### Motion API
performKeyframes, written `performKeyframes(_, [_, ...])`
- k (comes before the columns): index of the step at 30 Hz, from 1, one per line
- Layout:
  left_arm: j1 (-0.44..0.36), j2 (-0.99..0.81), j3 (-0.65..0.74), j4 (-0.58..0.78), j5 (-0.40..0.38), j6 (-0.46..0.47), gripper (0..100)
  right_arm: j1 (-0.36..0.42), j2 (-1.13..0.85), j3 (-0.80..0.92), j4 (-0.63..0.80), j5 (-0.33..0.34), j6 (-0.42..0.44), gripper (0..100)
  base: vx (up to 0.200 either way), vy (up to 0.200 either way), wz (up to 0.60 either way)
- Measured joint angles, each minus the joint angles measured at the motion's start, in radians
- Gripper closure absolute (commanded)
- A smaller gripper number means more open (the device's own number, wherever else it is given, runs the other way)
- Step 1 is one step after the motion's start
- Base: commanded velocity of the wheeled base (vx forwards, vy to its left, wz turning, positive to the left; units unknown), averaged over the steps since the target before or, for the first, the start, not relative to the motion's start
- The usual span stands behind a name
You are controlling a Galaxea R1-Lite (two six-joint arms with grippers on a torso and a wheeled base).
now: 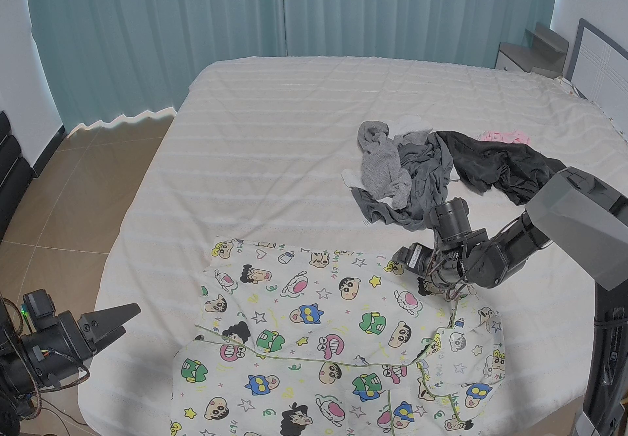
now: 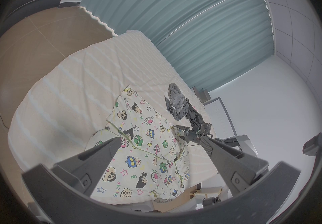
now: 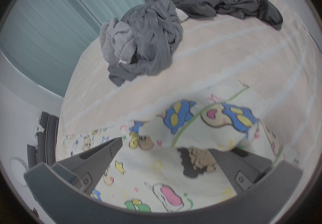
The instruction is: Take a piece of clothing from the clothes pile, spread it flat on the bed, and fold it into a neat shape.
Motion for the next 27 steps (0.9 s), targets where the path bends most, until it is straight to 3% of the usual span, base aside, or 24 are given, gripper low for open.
performKeyframes(21, [0.000,0.001,0.004,0.000,0.000,0.000,0,-0.081,0.109,-0.404,-0.016,-0.036,-0.014,0,0.000,0.000,0.00])
performKeyframes(27, [0.000,0.001,0.006,0.000,0.000,0.000,0,-0.091,0.130,-0.436,-0.060,-0.034,-0.008,0,0.000,0.000,0.00])
